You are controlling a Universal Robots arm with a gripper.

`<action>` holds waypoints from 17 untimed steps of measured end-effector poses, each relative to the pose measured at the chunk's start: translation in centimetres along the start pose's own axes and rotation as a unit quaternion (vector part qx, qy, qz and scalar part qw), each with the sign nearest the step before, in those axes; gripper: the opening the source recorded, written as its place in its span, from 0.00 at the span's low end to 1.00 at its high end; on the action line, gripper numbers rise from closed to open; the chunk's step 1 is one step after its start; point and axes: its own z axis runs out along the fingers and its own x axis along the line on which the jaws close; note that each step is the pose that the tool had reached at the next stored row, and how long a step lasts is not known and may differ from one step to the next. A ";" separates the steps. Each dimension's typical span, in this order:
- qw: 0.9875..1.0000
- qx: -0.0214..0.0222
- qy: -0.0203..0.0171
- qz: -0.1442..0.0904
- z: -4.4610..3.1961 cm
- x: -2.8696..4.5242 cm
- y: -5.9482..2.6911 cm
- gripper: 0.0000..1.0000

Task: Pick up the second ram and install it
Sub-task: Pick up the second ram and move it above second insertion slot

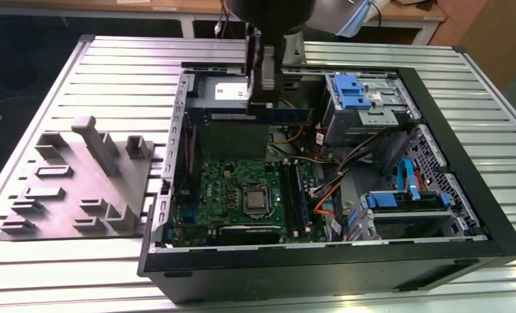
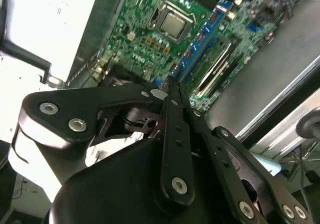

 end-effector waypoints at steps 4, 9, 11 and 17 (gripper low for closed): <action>1.000 0.000 0.000 0.000 0.00 0.00 -0.11 0.11; 1.000 0.000 0.000 0.000 0.57 0.01 -0.16 0.11; 1.000 0.000 0.000 0.000 0.95 0.03 -0.19 0.11; 1.000 0.000 0.000 0.000 1.96 0.05 -0.27 0.11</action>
